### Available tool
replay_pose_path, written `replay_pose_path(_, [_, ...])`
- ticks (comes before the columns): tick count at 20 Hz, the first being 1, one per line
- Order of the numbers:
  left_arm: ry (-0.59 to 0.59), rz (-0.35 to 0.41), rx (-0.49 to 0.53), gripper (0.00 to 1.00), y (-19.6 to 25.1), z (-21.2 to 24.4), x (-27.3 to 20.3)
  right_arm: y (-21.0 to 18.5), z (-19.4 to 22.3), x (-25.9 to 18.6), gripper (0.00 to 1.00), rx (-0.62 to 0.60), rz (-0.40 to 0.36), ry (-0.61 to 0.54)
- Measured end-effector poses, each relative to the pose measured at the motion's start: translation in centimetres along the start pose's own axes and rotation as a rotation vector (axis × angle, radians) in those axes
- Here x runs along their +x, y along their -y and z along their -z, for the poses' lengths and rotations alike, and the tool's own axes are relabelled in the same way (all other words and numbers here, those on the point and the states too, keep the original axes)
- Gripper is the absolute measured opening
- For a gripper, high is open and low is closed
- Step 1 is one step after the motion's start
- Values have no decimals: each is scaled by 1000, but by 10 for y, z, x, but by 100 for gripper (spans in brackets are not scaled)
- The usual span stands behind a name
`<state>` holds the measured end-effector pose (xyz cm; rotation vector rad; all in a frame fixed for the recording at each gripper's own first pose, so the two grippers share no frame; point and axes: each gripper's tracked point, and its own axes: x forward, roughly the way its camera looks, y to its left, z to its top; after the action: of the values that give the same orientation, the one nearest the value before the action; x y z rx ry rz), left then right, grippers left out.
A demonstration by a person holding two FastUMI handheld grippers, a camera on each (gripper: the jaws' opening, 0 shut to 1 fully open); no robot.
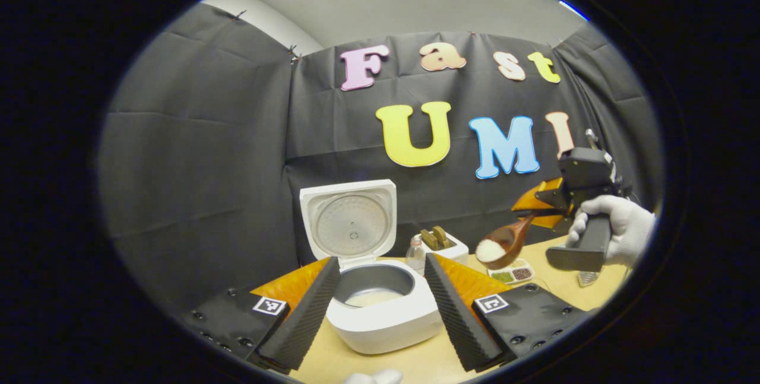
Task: Close the left gripper, press the button to open the rice cooker; take a wooden spoon from the chopstick holder with the right hand, scoop a spoonful of rice and pour it into the rice cooker, then put the wooden spoon back into the chopstick holder.
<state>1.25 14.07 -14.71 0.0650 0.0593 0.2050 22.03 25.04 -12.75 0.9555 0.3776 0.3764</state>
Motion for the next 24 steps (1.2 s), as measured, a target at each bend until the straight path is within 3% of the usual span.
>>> replay_pose_path(7, [-14, -64, -7, 99, -22, 8, -2, -74, 73, 59, 16, 33, -86, -109])
replay_pose_path(14, [-37, -112, -34, 99, -36, 20, -1, -65, 154, 110, 16, -7, -51, -206])
replay_pose_path(21, [-47, -131, -42, 100, -48, 31, -1, -51, 158, 127, 16, -181, -6, -156])
replay_pose_path(24, [-49, -134, -39, 99, -48, 33, -1, -47, 160, 132, 16, -354, 16, -125])
